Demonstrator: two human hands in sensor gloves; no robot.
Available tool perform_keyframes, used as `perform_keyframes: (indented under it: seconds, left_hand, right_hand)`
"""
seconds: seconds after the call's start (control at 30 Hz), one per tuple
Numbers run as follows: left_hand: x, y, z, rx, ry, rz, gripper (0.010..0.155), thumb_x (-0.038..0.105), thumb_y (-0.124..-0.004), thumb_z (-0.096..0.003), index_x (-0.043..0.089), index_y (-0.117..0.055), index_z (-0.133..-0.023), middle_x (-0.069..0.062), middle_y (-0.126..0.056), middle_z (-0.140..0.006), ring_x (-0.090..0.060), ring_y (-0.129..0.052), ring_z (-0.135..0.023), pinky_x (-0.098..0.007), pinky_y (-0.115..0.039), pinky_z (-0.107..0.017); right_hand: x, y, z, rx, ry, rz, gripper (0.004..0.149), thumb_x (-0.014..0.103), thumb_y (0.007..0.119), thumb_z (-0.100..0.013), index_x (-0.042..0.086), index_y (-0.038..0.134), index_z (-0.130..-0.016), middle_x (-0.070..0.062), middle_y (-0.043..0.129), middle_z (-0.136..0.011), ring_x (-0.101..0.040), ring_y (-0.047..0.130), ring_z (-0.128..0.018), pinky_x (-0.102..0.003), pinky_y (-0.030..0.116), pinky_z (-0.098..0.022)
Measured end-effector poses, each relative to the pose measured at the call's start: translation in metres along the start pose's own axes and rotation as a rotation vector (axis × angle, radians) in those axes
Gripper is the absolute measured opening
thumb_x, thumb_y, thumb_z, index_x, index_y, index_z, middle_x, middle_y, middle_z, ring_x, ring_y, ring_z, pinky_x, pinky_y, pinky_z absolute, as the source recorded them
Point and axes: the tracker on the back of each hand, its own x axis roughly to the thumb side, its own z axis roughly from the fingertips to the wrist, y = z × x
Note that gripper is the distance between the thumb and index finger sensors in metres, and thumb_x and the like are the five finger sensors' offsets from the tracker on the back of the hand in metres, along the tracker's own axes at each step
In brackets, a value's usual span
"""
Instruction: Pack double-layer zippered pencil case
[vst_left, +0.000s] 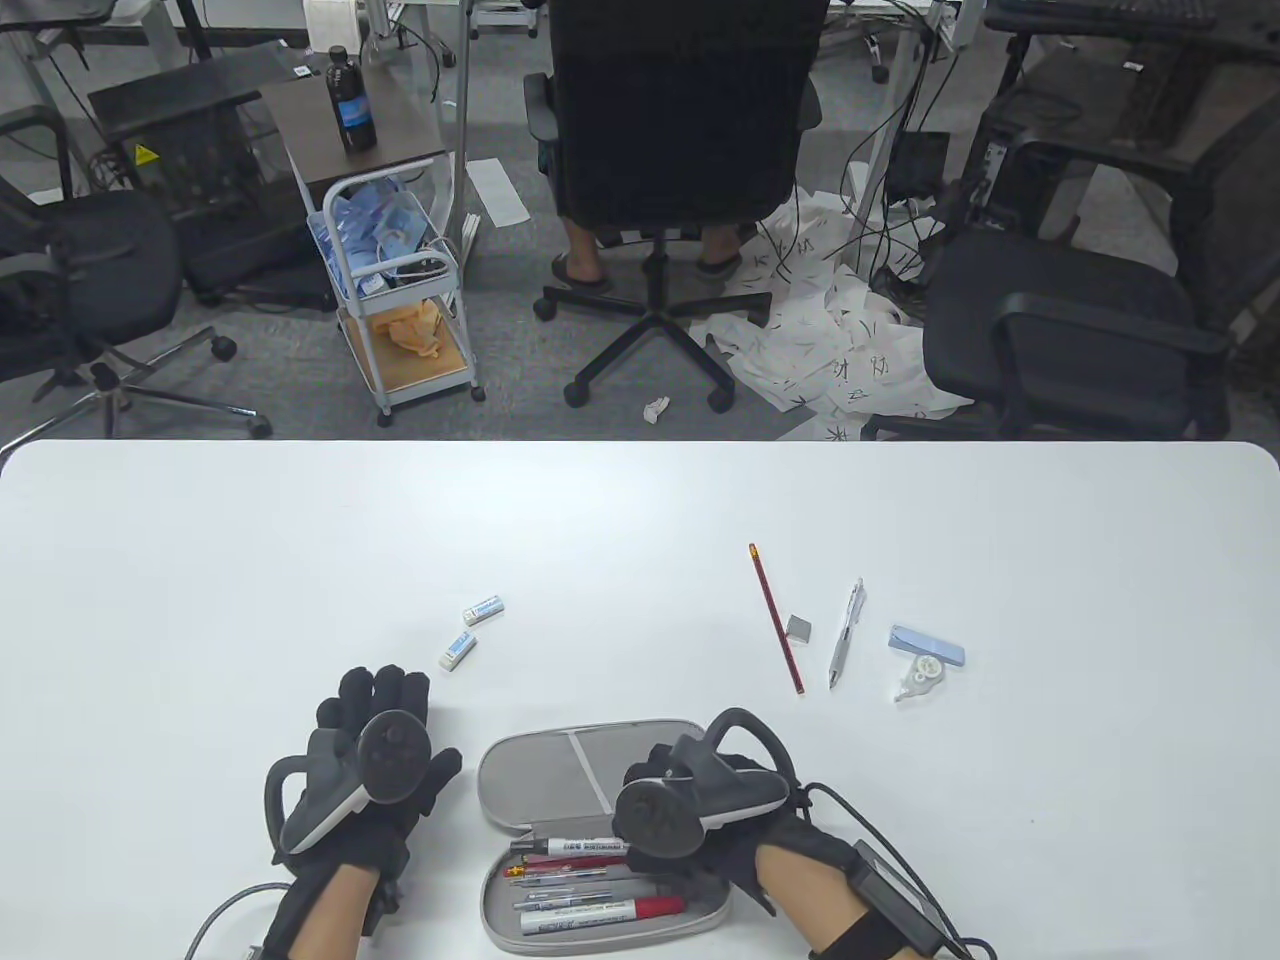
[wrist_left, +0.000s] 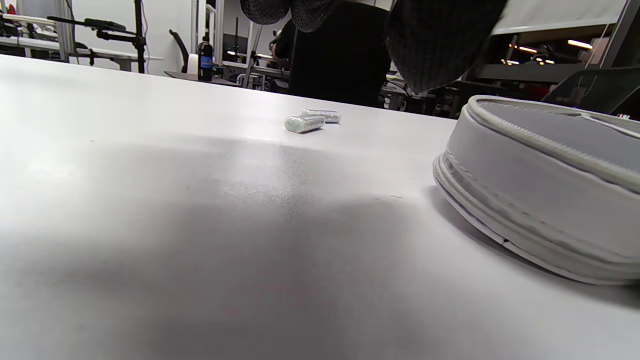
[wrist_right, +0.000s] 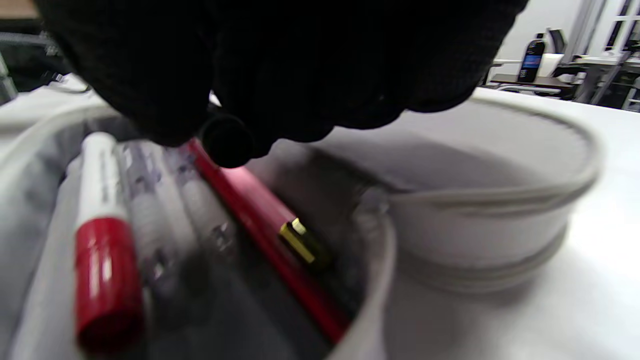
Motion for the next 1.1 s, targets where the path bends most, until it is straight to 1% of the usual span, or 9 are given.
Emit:
perform_keyframes:
  seconds: [0.07, 0.13, 0.2, 0.3, 0.43, 0.63, 0.83, 0.97, 1.1]
  left_hand:
    - [-0.001, 0.001, 0.001, 0.009, 0.003, 0.013, 0.084, 0.049, -0.082, -0.0548, 0.01, -0.044, -0.119, -0.022, -0.04, -0.123, -0.053, -0.025, -0.106, -0.062, -0.026, -0.072]
    - [-0.004, 0.002, 0.002, 0.006, 0.009, 0.026, 0.084, 0.049, -0.082, -0.055, 0.01, -0.044, -0.119, -0.022, -0.04, -0.123, -0.053, -0.025, -0.106, -0.062, -0.026, -0.072]
    - [-0.005, 0.003, 0.002, 0.005, 0.012, 0.043, 0.085, 0.049, -0.081, -0.0551, 0.01, -0.042, -0.119, -0.022, -0.039, -0.123, -0.054, -0.024, -0.105, -0.063, -0.025, -0.071]
    - [-0.007, 0.004, 0.003, 0.016, 0.014, 0.057, 0.085, 0.049, -0.081, -0.0552, 0.01, -0.042, -0.119, -0.022, -0.038, -0.123, -0.053, -0.024, -0.105, -0.063, -0.025, -0.071]
    - [-0.005, 0.003, 0.001, 0.008, 0.013, 0.026, 0.085, 0.049, -0.081, -0.0552, 0.01, -0.042, -0.119, -0.022, -0.038, -0.124, -0.053, -0.023, -0.106, -0.062, -0.025, -0.072]
    - [-0.004, 0.002, 0.0, 0.002, 0.013, 0.024, 0.084, 0.049, -0.081, -0.0553, 0.01, -0.043, -0.119, -0.022, -0.039, -0.124, -0.053, -0.024, -0.106, -0.062, -0.025, -0.072]
    - [-0.007, 0.001, 0.0, -0.005, 0.022, 0.04, 0.084, 0.049, -0.081, -0.0553, 0.01, -0.043, -0.119, -0.022, -0.039, -0.123, -0.053, -0.024, -0.106, -0.062, -0.025, -0.072]
    - [-0.009, 0.001, -0.001, -0.018, 0.044, 0.034, 0.084, 0.049, -0.081, -0.0557, 0.01, -0.043, -0.12, -0.022, -0.039, -0.123, -0.053, -0.024, -0.106, -0.063, -0.025, -0.072]
    - [-0.01, 0.0, -0.002, -0.034, 0.047, 0.037, 0.084, 0.049, -0.081, -0.0558, 0.01, -0.043, -0.12, -0.022, -0.039, -0.124, -0.053, -0.023, -0.106, -0.063, -0.024, -0.071]
  right_hand:
    - [0.002, -0.002, 0.0, -0.004, 0.015, -0.038, 0.048, 0.054, 0.082, -0.04, 0.026, 0.089, -0.079, 0.003, 0.092, -0.07, -0.02, 0.088, -0.063, -0.043, 0.076, -0.057]
    - [-0.009, -0.012, 0.005, -0.086, 0.092, -0.131, 0.049, 0.052, 0.081, -0.042, 0.027, 0.086, -0.083, 0.002, 0.09, -0.075, -0.022, 0.086, -0.066, -0.044, 0.074, -0.059]
    - [-0.034, -0.024, 0.011, -0.187, 0.249, -0.155, 0.045, 0.047, 0.081, -0.044, 0.029, 0.085, -0.084, 0.003, 0.09, -0.076, -0.021, 0.086, -0.066, -0.042, 0.074, -0.058]
    - [-0.093, -0.039, 0.027, -0.331, 0.606, -0.055, 0.039, 0.046, 0.082, -0.044, 0.032, 0.088, -0.08, 0.006, 0.092, -0.072, -0.018, 0.089, -0.063, -0.039, 0.078, -0.055]
    - [-0.157, -0.034, 0.037, -0.308, 0.847, -0.084, 0.037, 0.043, 0.085, -0.044, 0.03, 0.09, -0.079, 0.005, 0.094, -0.072, -0.019, 0.09, -0.063, -0.039, 0.079, -0.055]
    - [-0.202, -0.008, 0.02, -0.091, 1.055, -0.016, 0.037, 0.044, 0.086, -0.044, 0.031, 0.09, -0.078, 0.006, 0.094, -0.071, -0.018, 0.09, -0.063, -0.039, 0.079, -0.055]
    - [-0.207, 0.006, -0.013, -0.005, 1.091, 0.116, 0.042, 0.046, 0.085, -0.043, 0.03, 0.087, -0.082, 0.005, 0.091, -0.074, -0.019, 0.088, -0.066, -0.04, 0.077, -0.057]
    - [-0.219, 0.012, -0.029, 0.136, 1.125, 0.144, 0.042, 0.048, 0.084, -0.043, 0.029, 0.088, -0.08, 0.005, 0.092, -0.073, -0.019, 0.087, -0.066, -0.04, 0.075, -0.058]
    - [-0.228, 0.017, -0.038, 0.195, 1.157, 0.12, 0.045, 0.05, 0.085, -0.042, 0.028, 0.089, -0.08, 0.004, 0.092, -0.072, -0.02, 0.086, -0.067, -0.041, 0.074, -0.059]
